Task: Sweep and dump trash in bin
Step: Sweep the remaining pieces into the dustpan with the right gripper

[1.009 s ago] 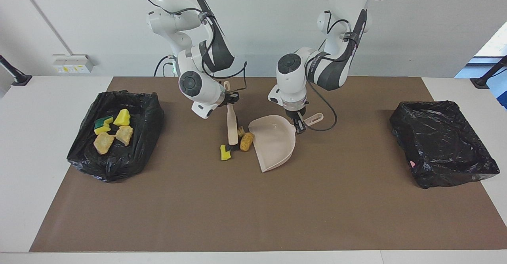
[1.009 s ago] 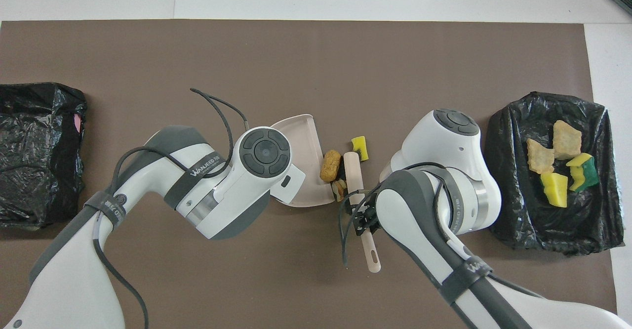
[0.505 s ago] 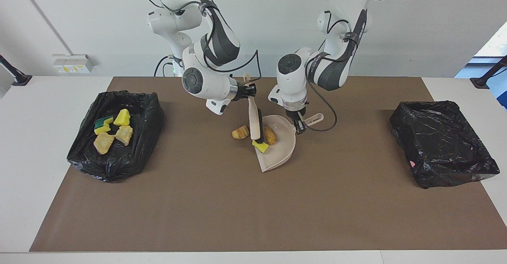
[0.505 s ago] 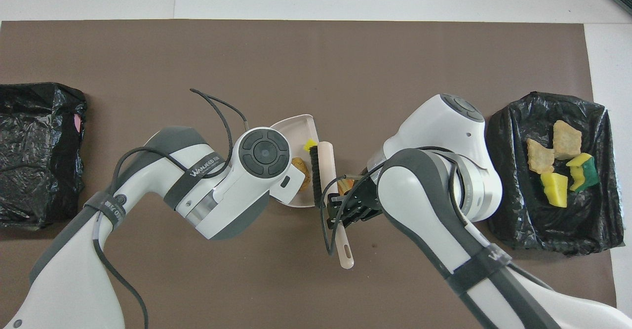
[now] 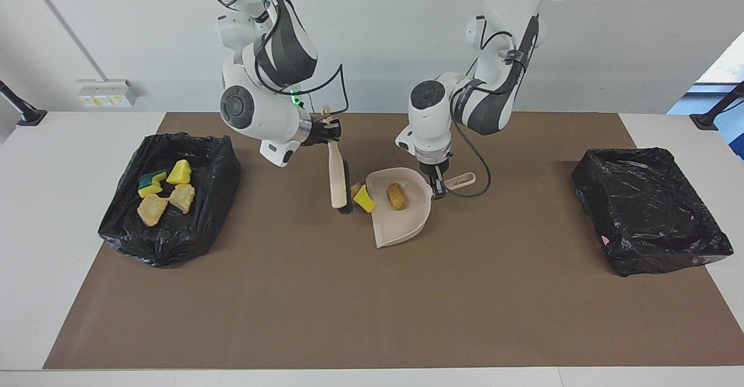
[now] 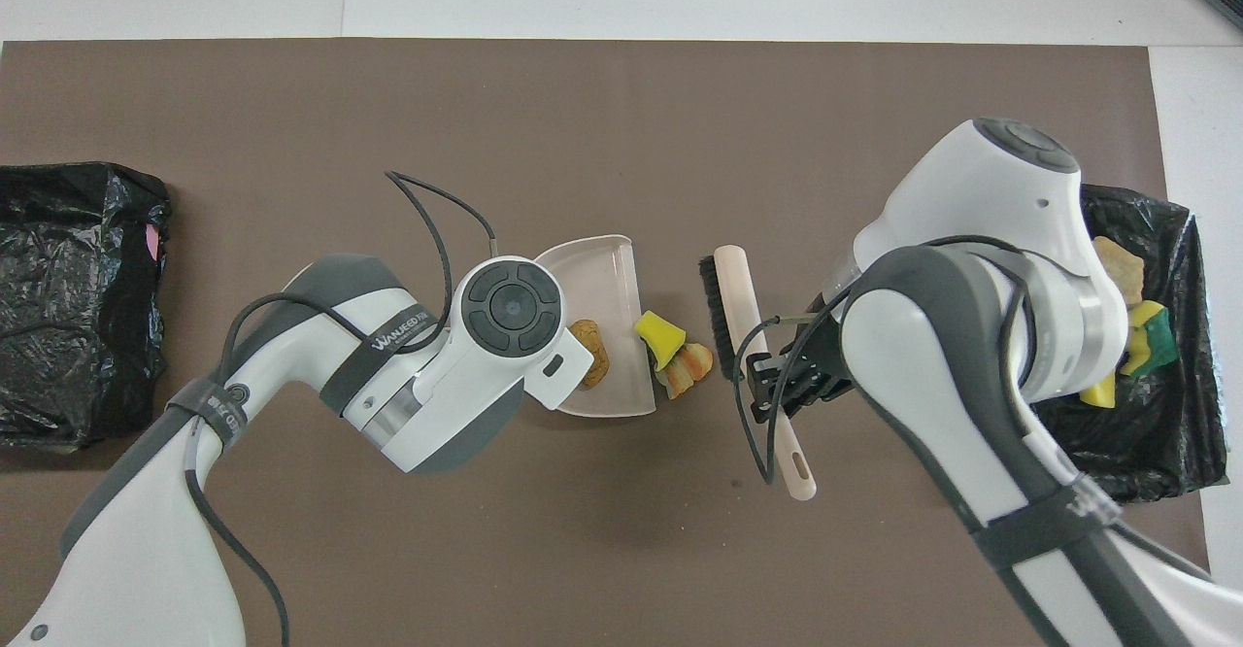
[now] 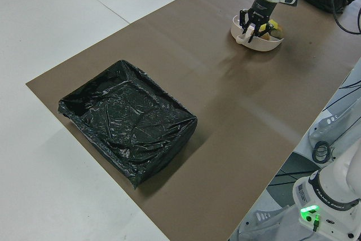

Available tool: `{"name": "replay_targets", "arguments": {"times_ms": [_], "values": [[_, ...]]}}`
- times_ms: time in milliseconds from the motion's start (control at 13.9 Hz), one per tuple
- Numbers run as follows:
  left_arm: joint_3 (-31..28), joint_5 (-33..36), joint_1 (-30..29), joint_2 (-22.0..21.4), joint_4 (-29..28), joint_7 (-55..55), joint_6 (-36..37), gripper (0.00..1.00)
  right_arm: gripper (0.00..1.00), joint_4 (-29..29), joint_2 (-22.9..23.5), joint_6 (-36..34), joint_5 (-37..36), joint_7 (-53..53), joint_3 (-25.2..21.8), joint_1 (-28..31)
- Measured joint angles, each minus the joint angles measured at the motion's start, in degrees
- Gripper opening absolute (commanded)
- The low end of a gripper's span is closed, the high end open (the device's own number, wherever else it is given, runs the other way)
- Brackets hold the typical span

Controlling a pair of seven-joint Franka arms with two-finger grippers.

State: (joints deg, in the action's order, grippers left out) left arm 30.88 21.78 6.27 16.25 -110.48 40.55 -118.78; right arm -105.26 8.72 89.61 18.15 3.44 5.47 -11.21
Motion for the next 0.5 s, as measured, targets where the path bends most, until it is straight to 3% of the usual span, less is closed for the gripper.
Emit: {"name": "replay_targets", "arguments": {"times_ms": [216, 505], "values": [[0.01, 0.0, 0.0, -0.37, -0.92, 1.16, -0.16, 0.0, 0.0, -9.27, -3.39, 4.02, -8.54, -1.15, 0.12, -1.99], [0.11, 0.0, 0.03, -1.42, -2.36, 2.51, -0.16, 0.0, 0.0, -15.11, -3.18, 9.73, -8.41, 1.06, 0.18, -5.3]]}}
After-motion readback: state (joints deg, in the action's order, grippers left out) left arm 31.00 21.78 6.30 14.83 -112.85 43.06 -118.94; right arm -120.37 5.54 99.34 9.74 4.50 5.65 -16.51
